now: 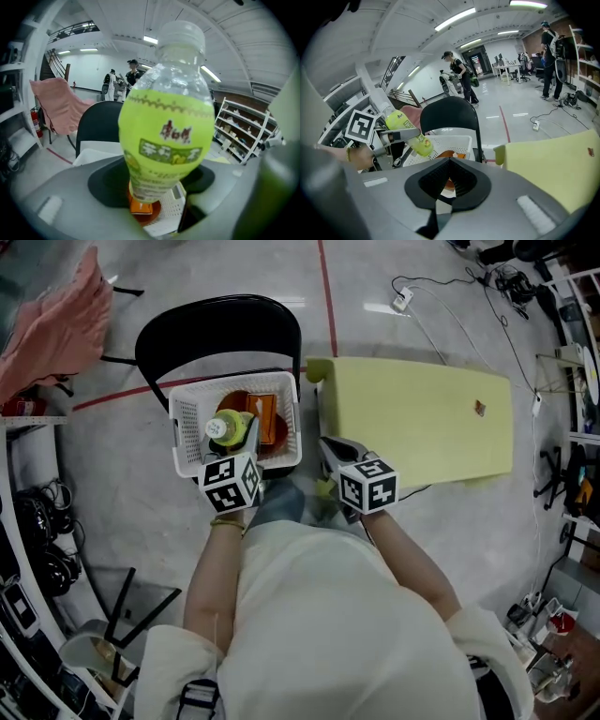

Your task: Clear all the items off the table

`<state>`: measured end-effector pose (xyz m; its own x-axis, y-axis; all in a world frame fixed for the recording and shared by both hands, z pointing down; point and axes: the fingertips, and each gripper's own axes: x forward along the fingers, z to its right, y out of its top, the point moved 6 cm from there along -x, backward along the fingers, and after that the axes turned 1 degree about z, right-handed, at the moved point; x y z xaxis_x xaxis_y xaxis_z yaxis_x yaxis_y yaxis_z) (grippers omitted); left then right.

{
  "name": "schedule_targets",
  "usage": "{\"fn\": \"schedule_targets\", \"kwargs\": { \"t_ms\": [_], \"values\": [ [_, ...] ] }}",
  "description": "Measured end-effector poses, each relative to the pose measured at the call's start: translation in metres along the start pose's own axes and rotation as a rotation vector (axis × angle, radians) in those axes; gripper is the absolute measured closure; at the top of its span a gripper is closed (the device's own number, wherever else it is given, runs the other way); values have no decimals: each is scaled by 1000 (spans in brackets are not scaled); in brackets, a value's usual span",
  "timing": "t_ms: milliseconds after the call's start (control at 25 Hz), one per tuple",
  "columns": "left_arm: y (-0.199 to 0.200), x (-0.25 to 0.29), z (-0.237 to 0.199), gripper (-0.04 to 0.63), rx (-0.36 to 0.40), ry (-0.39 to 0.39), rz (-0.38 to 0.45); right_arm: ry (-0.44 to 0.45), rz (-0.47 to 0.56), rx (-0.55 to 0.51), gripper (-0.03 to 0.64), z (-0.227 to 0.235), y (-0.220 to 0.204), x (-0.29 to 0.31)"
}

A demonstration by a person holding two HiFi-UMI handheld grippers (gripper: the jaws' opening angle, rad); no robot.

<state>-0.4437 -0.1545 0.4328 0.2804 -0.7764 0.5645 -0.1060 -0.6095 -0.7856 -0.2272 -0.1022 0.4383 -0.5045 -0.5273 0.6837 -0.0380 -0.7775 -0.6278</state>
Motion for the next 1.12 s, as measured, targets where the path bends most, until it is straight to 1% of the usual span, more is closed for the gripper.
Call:
{"fn": "schedule_targets", "kwargs": {
  "t_ms": [200,440,680,880,1120],
  "values": [
    [-2,12,-43,298,-47,60,4,8,-36,-18,618,-16,5,23],
    [-9,29,-82,296,-90,123,-6,33,-84,-61,618,-35,13,48],
    [-21,51,-109,296,-101,175,-11,57,-129,-83,618,-46,19,70],
    [-31,73,-131,296,-110,204,-23,71,-165,-84,618,-54,17,90],
    [-45,102,-151,295,-110,241,-36,108,-202,-93,618,-63,15,111]
  ]
}}
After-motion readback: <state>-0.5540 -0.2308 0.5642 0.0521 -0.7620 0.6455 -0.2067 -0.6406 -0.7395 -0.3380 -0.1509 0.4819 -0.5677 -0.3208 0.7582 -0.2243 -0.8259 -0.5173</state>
